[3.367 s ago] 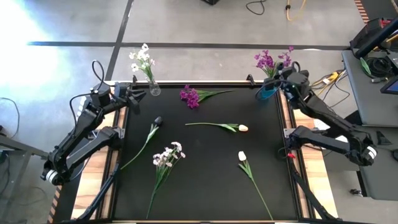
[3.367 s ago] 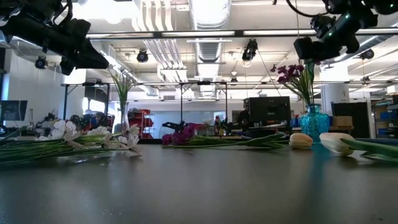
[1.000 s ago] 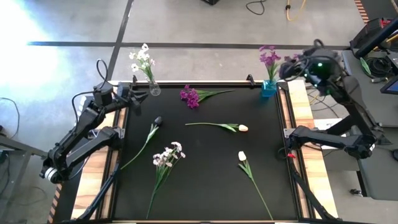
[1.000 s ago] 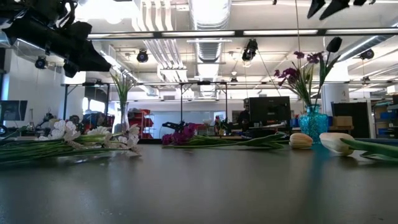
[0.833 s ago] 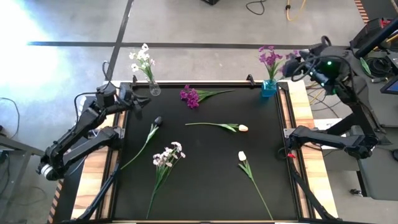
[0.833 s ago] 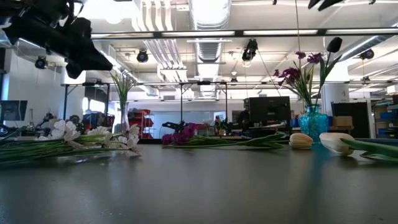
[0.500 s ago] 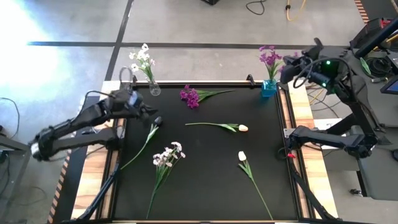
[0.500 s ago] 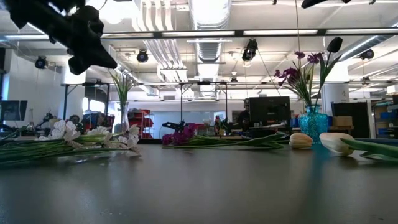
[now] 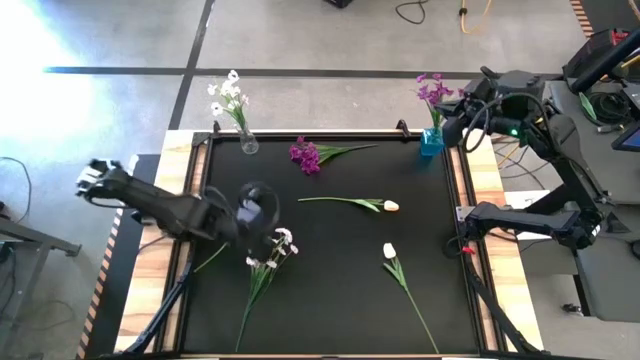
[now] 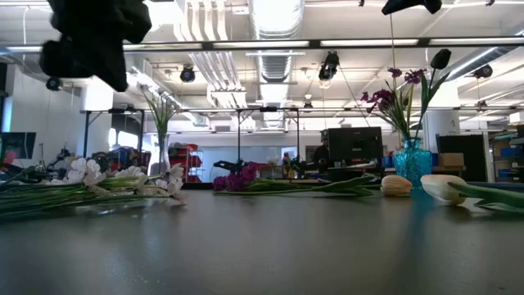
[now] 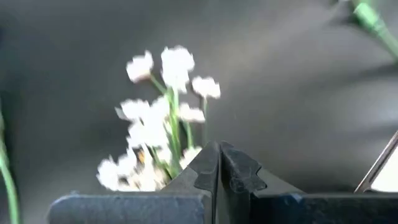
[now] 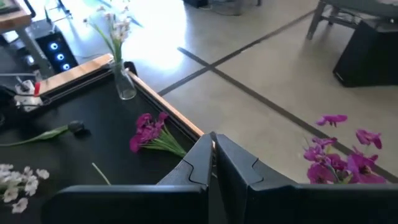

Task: Sort flowers into vase by color
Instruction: Put the white flowers into the transparent vase

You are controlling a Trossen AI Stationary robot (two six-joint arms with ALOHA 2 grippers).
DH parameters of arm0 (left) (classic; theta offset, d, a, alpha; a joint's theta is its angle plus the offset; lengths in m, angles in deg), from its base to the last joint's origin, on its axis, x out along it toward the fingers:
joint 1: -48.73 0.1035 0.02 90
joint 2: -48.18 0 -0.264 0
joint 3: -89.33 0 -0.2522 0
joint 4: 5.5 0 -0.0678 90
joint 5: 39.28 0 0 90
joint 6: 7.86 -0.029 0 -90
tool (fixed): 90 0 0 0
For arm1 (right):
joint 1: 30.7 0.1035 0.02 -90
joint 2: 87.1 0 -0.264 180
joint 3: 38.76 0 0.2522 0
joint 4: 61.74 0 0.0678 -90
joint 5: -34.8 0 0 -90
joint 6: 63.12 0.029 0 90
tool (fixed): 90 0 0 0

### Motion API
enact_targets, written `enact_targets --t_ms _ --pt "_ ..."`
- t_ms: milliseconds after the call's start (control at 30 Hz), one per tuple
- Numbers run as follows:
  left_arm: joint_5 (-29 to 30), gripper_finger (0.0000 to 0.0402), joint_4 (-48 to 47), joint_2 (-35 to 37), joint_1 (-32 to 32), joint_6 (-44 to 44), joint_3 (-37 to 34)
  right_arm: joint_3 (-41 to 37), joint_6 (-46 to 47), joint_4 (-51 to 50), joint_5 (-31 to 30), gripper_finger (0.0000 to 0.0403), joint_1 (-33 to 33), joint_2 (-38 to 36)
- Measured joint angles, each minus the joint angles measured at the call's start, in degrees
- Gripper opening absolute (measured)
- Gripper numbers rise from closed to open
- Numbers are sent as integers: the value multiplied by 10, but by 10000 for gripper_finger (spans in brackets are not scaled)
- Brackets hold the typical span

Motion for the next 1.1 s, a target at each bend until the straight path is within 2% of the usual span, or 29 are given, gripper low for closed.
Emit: enact_targets --t_ms 133,233,400,567,700,900,1000,1100 --pt "-34 0 -19 -84 -39 78 57 0 -1 -3 0 13 0 -1" --pt "-71 0 -18 -118 -43 115 70 0 -13 -10 1 13 0 -2" --pt "-131 0 -11 -129 -39 168 47 0 -19 -15 14 13 0 -4" --pt "-149 12 44 -127 -48 260 18 0 -31 -15 20 13 0 -7" --pt "-155 51 16 -148 -61 308 17 0 -32 -16 30 13 0 -7" --pt "-195 140 25 -161 -80 358 17 0 -37 -24 31 13 0 -9" --pt "-211 180 41 -166 -90 382 9 -1 -44 -24 31 13 0 -9" --pt "-217 202 76 -175 -95 407 -14 -1 -52 -24 31 13 0 -8"
